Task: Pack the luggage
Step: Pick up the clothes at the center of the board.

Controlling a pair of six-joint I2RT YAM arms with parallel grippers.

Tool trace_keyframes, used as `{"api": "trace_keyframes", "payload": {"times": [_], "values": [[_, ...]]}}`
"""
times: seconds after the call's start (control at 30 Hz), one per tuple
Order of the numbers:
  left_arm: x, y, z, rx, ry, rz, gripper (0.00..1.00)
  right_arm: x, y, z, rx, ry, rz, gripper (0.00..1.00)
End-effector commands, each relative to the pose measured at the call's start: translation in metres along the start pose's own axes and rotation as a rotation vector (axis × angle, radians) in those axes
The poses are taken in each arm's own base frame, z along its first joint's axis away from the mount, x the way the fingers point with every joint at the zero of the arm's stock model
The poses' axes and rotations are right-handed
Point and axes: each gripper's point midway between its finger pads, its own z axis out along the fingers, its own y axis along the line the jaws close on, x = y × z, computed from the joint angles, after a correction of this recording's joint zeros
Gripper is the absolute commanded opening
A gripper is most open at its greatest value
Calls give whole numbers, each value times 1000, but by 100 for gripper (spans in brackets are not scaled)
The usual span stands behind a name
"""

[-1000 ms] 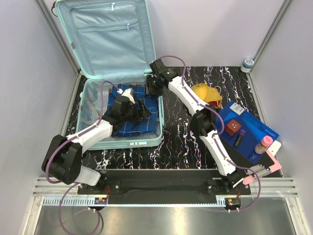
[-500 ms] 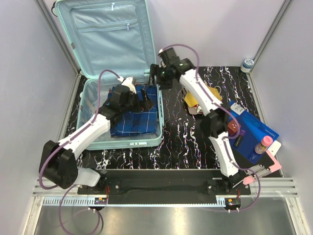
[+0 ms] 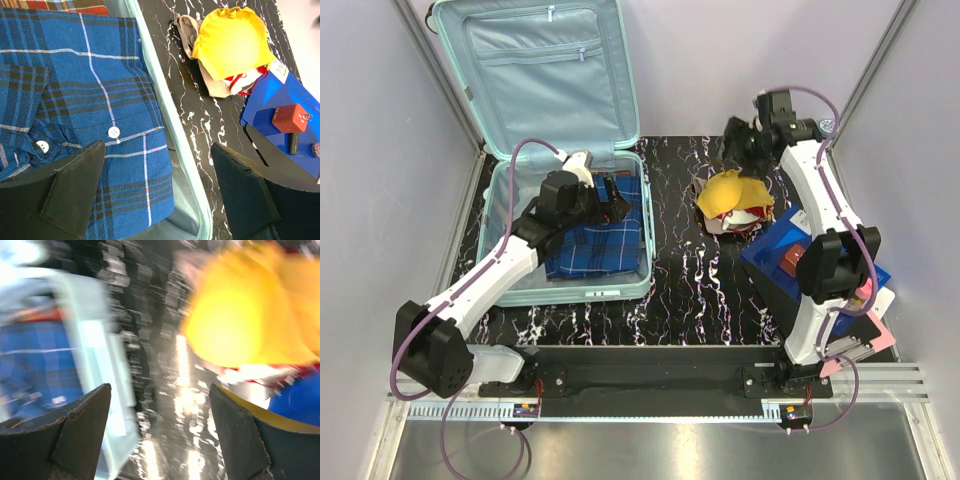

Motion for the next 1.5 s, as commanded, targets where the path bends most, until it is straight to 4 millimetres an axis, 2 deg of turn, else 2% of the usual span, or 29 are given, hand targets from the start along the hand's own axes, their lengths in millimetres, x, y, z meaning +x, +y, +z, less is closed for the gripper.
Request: {"api": "trace_keyframes", "payload": {"times": [0.0, 0.23, 0.43, 0.53, 0.9, 1.1, 1.33, 1.47], "values": [[-10, -5, -3, 17, -35, 12, 93, 14, -42, 18, 50, 35, 55, 86], [-2, -5, 3, 23, -3, -4, 92, 39, -76, 42, 143, 91, 82, 88], [1, -3, 2, 17, -1, -5, 92, 43, -107, 62, 246, 100, 100, 90], [2, -2, 1, 14, -2, -5, 93, 43, -114, 74, 257, 107, 111, 90], [3, 0, -2, 5, -5, -6, 93, 35, -121, 93, 267, 107, 132, 87], [4, 2, -3, -1, -6, -11, 93, 28, -117, 88, 259, 86, 122, 75], [7, 1, -1, 4, 5, -16, 93, 25, -115, 87, 256, 78, 116, 66], [7, 2, -2, 2, 2, -19, 93, 24, -113, 83, 249, 73, 115, 55]]}}
